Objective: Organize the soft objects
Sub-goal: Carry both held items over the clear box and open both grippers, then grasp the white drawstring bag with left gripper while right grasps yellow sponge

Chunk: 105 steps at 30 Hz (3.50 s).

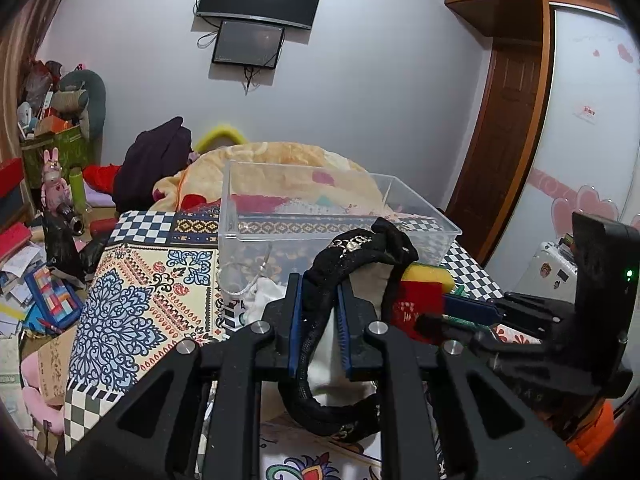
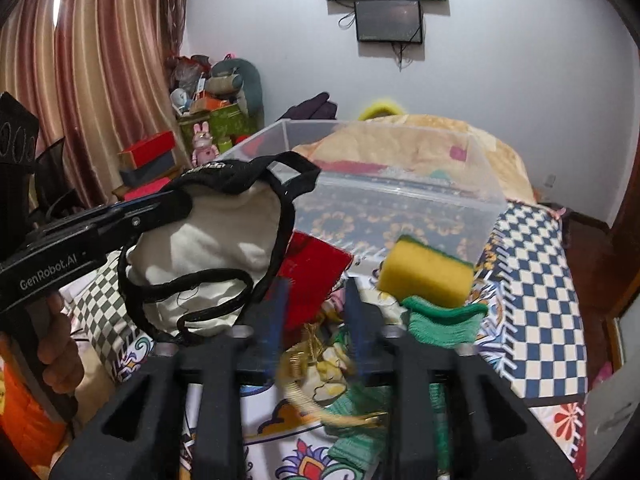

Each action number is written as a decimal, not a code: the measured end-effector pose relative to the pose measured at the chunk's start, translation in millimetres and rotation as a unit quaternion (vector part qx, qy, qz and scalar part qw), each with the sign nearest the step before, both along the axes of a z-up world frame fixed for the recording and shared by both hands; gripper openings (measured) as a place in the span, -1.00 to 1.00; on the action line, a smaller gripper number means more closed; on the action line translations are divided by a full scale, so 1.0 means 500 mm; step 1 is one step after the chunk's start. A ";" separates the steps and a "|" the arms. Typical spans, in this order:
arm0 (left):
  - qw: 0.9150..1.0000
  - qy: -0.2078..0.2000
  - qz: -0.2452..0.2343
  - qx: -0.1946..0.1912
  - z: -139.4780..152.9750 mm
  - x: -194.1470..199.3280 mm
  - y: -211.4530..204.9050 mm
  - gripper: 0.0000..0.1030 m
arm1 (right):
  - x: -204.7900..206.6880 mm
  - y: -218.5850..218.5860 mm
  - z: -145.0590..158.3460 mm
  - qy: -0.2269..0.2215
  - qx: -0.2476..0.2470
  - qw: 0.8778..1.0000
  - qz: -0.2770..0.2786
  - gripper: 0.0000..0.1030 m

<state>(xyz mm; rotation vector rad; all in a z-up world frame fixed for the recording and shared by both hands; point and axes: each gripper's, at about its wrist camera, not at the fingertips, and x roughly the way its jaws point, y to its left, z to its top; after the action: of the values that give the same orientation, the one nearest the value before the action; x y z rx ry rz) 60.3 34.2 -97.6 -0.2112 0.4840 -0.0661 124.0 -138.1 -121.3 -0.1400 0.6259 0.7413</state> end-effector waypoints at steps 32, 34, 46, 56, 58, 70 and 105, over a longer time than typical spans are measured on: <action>0.996 -0.083 0.007 0.039 0.158 0.008 -0.021 -0.74 | 0.000 -0.029 0.125 -0.090 0.057 0.994 -0.034 -0.86; 0.995 -0.087 0.012 0.043 0.171 0.024 -0.018 -0.74 | 0.014 -0.030 0.140 -0.099 0.060 0.992 -0.041 -0.86; 0.996 -0.062 0.049 0.050 0.173 0.166 0.020 -0.74 | 0.097 0.003 0.184 -0.127 0.057 0.988 -0.073 -0.86; 0.997 0.026 0.044 0.051 0.090 0.268 0.028 -0.74 | 0.153 0.057 0.119 -0.088 0.005 0.994 -0.063 -0.86; 0.997 0.039 0.039 0.058 0.074 0.275 0.020 -0.74 | 0.168 0.063 0.102 -0.064 0.001 0.996 -0.057 -0.86; 0.995 0.083 0.023 0.058 0.037 0.290 0.019 -0.73 | 0.201 0.085 0.048 0.018 -0.052 0.998 -0.029 -0.85; 0.995 0.040 0.013 0.093 0.013 0.082 -0.001 0.86 | 0.077 -0.043 0.052 -0.042 -0.021 0.996 -0.071 0.56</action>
<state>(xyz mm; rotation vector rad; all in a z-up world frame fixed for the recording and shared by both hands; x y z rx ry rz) 101.3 33.9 -90.9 -0.0368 0.5629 0.0137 162.5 -159.7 -95.3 -0.1616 0.5657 0.5821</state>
